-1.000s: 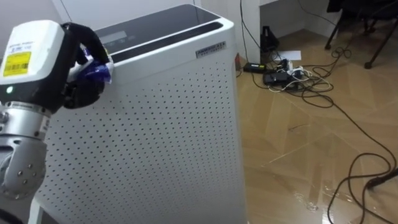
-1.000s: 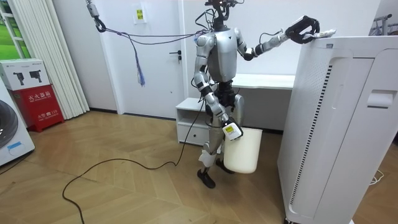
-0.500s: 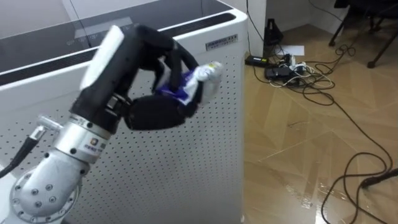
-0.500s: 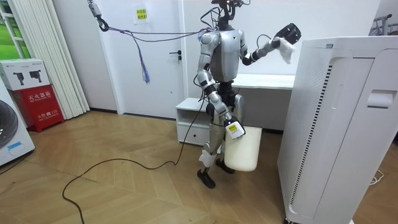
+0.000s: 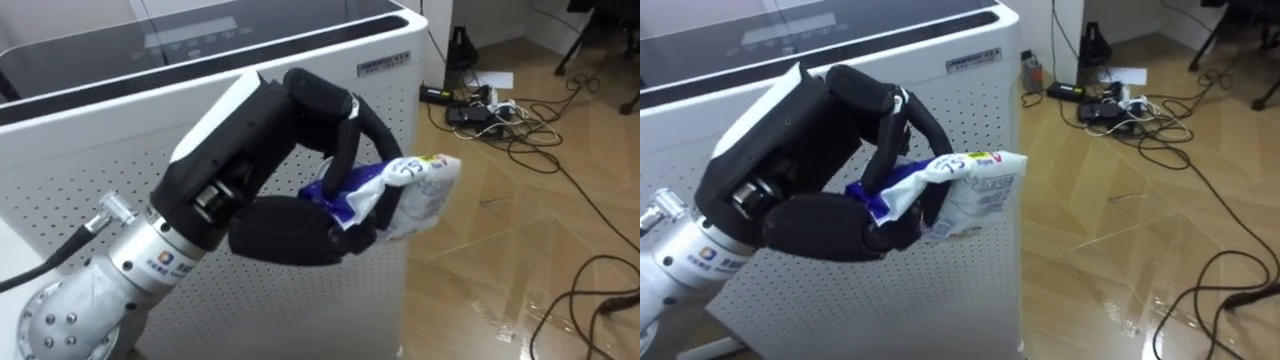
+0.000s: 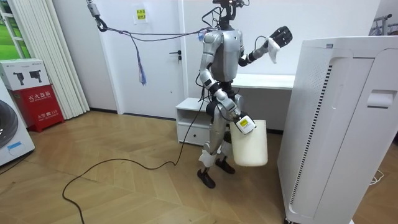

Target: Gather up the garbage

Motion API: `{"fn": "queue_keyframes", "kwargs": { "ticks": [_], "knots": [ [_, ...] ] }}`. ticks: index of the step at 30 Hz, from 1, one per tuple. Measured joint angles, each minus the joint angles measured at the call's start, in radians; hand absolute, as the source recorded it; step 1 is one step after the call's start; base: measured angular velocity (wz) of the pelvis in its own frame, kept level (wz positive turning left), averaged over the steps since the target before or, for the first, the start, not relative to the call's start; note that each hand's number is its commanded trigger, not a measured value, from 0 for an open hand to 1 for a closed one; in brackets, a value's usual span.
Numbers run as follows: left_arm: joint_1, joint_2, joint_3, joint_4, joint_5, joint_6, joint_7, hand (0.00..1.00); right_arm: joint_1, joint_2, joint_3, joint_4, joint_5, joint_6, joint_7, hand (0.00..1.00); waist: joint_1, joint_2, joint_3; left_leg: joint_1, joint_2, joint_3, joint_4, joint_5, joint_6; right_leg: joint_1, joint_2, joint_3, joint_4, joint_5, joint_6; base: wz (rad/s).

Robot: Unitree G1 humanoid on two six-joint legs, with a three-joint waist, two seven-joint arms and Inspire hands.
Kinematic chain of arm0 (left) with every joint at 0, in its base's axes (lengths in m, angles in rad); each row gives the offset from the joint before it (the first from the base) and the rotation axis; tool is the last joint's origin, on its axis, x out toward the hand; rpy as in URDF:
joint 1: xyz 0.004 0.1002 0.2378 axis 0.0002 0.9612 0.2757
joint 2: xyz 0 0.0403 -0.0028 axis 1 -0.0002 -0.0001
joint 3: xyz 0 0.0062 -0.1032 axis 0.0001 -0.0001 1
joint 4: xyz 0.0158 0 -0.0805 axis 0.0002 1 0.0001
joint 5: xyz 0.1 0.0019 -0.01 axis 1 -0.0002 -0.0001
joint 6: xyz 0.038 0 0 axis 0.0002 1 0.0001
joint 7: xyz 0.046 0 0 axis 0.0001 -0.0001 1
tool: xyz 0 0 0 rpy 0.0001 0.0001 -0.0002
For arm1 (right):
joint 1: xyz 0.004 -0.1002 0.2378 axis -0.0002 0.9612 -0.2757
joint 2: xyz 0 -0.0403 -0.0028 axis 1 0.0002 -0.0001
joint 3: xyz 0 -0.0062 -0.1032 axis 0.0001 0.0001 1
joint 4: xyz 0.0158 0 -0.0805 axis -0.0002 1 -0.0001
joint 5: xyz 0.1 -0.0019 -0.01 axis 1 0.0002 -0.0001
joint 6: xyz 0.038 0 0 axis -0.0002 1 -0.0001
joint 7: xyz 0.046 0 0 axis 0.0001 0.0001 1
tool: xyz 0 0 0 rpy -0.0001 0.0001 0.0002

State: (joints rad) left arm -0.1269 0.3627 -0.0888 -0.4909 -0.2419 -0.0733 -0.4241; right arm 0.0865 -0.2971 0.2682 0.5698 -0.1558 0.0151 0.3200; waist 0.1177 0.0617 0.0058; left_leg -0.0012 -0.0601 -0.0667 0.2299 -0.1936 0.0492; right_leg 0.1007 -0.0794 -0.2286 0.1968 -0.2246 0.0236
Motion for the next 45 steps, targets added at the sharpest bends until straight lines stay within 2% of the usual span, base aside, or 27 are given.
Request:
{"fn": "queue_keyframes", "kwargs": {
  "ticks": [4, 6, 9, 12, 14, 19, 22, 24, 26, 31, 33, 38, 42, 43, 44, 45],
  "knots": [
    [0.039, 0.003, 0.001, 0.028, -0.001, -0.004, 0.0, 1.0, -0.025, -0.001, 0.013, 0.007, 0.034, 0.0, -0.005, 1.0, 0.026, -0.009, 0.0046, -0.044, 0.0, -0.006, 0.028, 0.0, 0.0, -0.038, -0.001, -0.009, 0.022, 0.0, 0.0, 0.09],
    [0.045, 0.002, 0.0, 0.096, 0.0, -0.007, 0.0, 1.0, -0.071, 0.002, 0.028, 0.047, 0.042, -0.008, -0.011, 1.0, 0.025, -0.018, 0.0087, -0.088, -0.003, -0.027, 0.054, 0.001, -0.001, -0.063, -0.002, -0.035, 0.029, 0.0, -0.001, 0.26],
    [0.061, 0.001, -0.003, 0.211, 0.004, -0.014, 0.003, 1.0, -0.133, 0.009, 0.05, 0.139, 0.087, -0.012, -0.025, 1.0, 0.03, -0.031, 0.0134, -0.129, -0.003, -0.044, 0.078, 0.002, -0.002, -0.095, -0.002, -0.047, 0.049, 0.0, -0.001, 0.17],
    [0.06, 0.0, -0.011, 0.296, 0.022, -0.014, 0.015, 1.0, -0.194, 0.029, 0.074, 0.212, 0.119, -0.012, -0.057, 1.0, 0.028, -0.045, 0.0147, -0.189, -0.005, -0.065, 0.105, 0.008, -0.005, -0.141, 0.0, -0.058, 0.063, 0.002, -0.004, 0.2],
    [0.06, -0.003, -0.019, 0.333, 0.044, -0.014, 0.023, 1.0, -0.215, 0.029, 0.084, 0.228, 0.121, -0.012, -0.068, 1.0, 0.029, -0.046, 0.0151, -0.22, -0.006, -0.075, 0.121, 0.008, -0.006, -0.163, 0.0, -0.074, 0.068, 0.003, -0.006, 0.16],
    [0.06, -0.007, -0.077, 0.432, 0.061, -0.02, 0.032, 1.0, -0.27, 0.046, 0.106, 0.288, 0.136, -0.017, -0.092, 1.0, 0.029, -0.051, 0.0182, -0.276, -0.006, -0.083, 0.145, 0.01, -0.007, -0.218, -0.001, -0.076, 0.098, 0.003, -0.008, 0.06],
    [0.058, -0.023, -0.088, 0.508, 0.106, -0.022, 0.036, 1.0, -0.299, 0.056, 0.105, 0.288, 0.155, -0.017, -0.115, 1.0, 0.026, -0.063, 0.0258, -0.318, -0.008, -0.08, 0.144, 0.023, -0.009, -0.266, -0.005, -0.078, 0.116, 0.003, -0.011, 0.0],
    [0.057, -0.047, -0.088, 0.567, 0.14, -0.021, 0.052, 1.0, -0.32, 0.067, 0.103, 0.288, 0.165, -0.017, -0.131, 1.0, 0.023, -0.073, 0.0314, -0.343, -0.008, -0.084, 0.145, 0.031, -0.011, -0.289, -0.005, -0.092, 0.116, 0.006, -0.016, 0.06],
    [0.057, -0.063, -0.092, 0.597, 0.142, -0.021, 0.056, 1.0, -0.331, 0.067, 0.103, 0.288, 0.186, -0.017, -0.138, 1.0, 0.021, -0.073, 0.0316, -0.361, -0.009, -0.093, 0.152, 0.032, -0.012, -0.298, -0.005, -0.106, 0.112, 0.008, -0.02, 0.15],
    [0.043, -0.078, -0.143, 0.664, 0.136, -0.023, 0.07, 1.0, -0.377, 0.069, 0.105, 0.29, 0.203, -0.022, -0.135, 1.0, 0.025, -0.074, 0.0324, -0.376, -0.009, -0.101, 0.153, 0.036, -0.014, -0.313, -0.006, -0.104, 0.115, 0.009, -0.021, 0.03],
    [0.03, -0.089, -0.176, 0.727, 0.137, -0.023, 0.069, 1.0, -0.39, 0.077, 0.104, 0.309, 0.203, -0.041, -0.136, 1.0, 0.017, -0.074, 0.0325, -0.377, -0.01, -0.103, 0.149, 0.038, -0.016, -0.313, -0.005, -0.107, 0.113, 0.009, -0.021, 0.03],
    [0.03, -0.124, -0.191, 0.796, 0.138, -0.02, 0.045, 1.0, -0.393, 0.081, 0.102, 0.326, 0.203, -0.045, -0.135, 1.0, 0.001, -0.074, 0.0333, -0.392, -0.01, -0.104, 0.147, 0.038, -0.016, -0.325, -0.005, -0.118, 0.113, 0.009, -0.021, 0.03],
    [0.017, -0.129, -0.206, 0.836, 0.138, -0.019, 0.038, 1.0, -0.396, 0.081, 0.102, 0.329, 0.203, -0.044, -0.134, 1.0, -0.002, -0.075, 0.034, -0.399, -0.008, -0.1, 0.145, 0.039, -0.016, -0.332, -0.006, -0.12, 0.113, 0.009, -0.021, 0.02],
    [0.014, -0.129, -0.209, 0.839, 0.138, -0.019, 0.037, 0.7, -0.396, 0.081, 0.102, 0.329, 0.203, -0.044, -0.134, 1.0, -0.002, -0.075, 0.0341, -0.399, -0.008, -0.099, 0.144, 0.039, -0.016, -0.332, -0.006, -0.121, 0.113, 0.009, -0.021, 0.05],
    [0.01, -0.131, -0.211, 0.845, 0.138, -0.019, 0.032, 0.55, -0.396, 0.081, 0.102, 0.329, 0.203, -0.044, -0.134, 1.0, -0.002, -0.075, 0.0341, -0.399, -0.008, -0.099, 0.143, 0.039, -0.016, -0.332, -0.006, -0.122, 0.113, 0.009, -0.021, 0.05],
    [0.009, -0.132, -0.211, 0.846, 0.138, -0.019, 0.026, 0.22, -0.396, 0.082, 0.102, 0.329, 0.204, -0.044, -0.134, 1.0, -0.002, -0.075, 0.0341, -0.399, -0.008, -0.099, 0.142, 0.039, -0.016, -0.332, -0.006, -0.123, 0.112, 0.009, -0.021, 0.04]
  ]
}}
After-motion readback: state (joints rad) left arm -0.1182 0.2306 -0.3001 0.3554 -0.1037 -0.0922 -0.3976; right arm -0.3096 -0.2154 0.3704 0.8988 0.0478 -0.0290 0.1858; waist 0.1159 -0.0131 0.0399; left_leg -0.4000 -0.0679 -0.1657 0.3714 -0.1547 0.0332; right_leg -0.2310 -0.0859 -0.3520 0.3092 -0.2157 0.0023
